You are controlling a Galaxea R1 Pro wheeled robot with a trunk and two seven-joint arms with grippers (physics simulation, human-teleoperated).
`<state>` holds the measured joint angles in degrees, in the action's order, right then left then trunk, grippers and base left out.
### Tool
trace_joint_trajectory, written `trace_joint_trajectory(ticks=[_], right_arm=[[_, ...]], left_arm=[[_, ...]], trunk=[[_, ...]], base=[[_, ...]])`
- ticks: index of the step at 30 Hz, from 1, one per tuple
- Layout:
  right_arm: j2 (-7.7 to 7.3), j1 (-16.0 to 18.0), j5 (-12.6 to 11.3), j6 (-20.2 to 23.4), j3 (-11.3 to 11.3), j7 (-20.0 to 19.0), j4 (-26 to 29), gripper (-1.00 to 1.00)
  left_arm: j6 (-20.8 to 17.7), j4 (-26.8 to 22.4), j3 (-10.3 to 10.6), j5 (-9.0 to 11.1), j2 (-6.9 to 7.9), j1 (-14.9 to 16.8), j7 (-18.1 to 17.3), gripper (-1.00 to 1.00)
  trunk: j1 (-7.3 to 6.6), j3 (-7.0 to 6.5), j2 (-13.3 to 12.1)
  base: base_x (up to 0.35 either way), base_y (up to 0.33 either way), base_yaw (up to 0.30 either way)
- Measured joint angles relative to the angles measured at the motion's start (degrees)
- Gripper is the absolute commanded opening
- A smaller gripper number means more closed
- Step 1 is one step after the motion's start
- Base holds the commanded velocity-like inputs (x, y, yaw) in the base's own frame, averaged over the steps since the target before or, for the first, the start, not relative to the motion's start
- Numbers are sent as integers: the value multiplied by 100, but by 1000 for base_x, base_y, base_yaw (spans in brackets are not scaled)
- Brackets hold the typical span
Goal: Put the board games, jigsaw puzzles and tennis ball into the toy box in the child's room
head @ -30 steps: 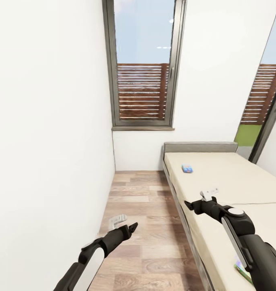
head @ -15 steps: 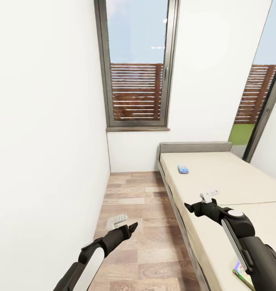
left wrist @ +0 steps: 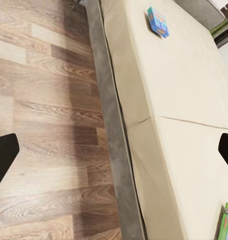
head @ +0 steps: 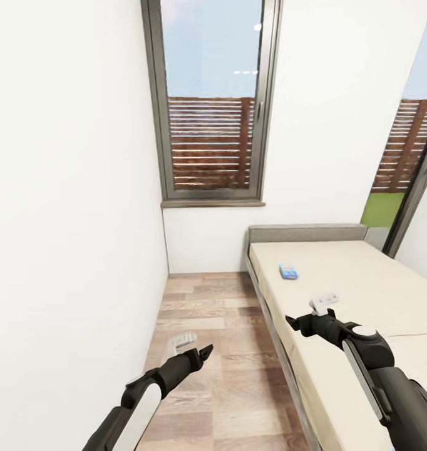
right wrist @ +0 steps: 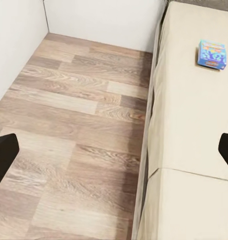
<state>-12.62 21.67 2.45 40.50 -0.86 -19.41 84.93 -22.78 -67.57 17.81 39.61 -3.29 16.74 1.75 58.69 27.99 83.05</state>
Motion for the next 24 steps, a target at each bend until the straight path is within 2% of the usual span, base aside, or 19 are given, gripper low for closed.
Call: trace_joint_trajectory(ticks=[24], right_arm=[[0, 0, 10, 10, 5, 43, 9, 100]], left_arm=[[-1, 34, -2, -1, -4, 1, 8, 100]], trunk=[[0, 0, 0]], base=[[342, 11, 0]])
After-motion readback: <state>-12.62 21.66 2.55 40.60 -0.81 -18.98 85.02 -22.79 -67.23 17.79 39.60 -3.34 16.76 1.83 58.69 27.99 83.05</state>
